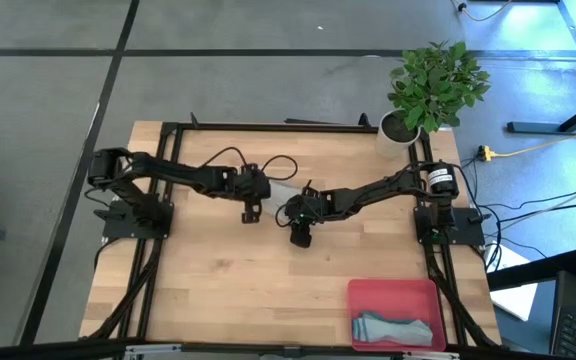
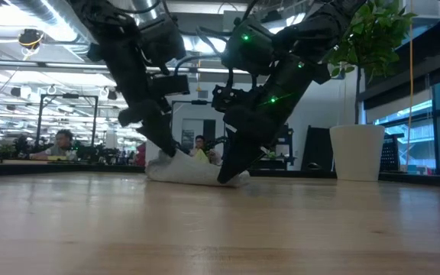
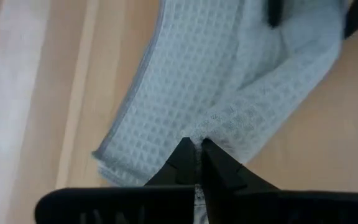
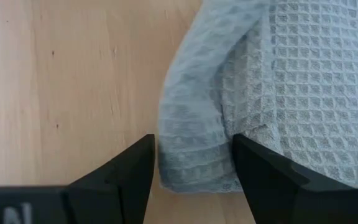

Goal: Roll microfiber towels into tight, uniform cylinder then place into a basket
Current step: Roll the gray towel

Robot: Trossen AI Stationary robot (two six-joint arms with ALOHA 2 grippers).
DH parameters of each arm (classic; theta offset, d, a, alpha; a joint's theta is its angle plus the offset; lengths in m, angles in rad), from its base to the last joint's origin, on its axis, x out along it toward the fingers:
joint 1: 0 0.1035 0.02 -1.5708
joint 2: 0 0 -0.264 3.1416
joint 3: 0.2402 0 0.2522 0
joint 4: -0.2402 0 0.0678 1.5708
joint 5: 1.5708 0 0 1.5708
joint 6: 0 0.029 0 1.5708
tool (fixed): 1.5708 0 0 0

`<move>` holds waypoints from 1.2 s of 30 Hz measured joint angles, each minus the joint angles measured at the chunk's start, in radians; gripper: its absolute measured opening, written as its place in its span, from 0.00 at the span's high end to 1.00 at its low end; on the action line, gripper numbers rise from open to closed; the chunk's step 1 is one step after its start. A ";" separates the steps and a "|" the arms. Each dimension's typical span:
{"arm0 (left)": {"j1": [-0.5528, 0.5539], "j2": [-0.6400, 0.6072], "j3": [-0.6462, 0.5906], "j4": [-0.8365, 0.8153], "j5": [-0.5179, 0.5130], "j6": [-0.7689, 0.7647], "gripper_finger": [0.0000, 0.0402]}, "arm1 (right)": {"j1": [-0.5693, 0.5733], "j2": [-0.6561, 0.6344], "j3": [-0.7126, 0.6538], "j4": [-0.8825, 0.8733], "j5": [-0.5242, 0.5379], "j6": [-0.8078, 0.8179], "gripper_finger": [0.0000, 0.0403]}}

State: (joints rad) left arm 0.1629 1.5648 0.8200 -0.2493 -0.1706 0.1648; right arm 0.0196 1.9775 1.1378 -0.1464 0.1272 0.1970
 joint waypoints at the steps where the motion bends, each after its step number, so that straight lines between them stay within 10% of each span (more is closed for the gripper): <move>1: 0.003 0.010 0.000 0.005 -0.008 0.003 1.00 | 0.000 0.002 0.000 0.002 0.000 0.000 0.46; 36: 0.127 0.165 0.004 0.111 0.002 0.054 1.00 | 0.018 -0.029 0.078 -0.129 0.053 -0.045 0.46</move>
State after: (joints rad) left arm 0.2897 1.7298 0.8242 -0.1379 -0.1688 0.2192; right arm 0.0375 1.9487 1.2155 -0.2756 0.1802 0.1516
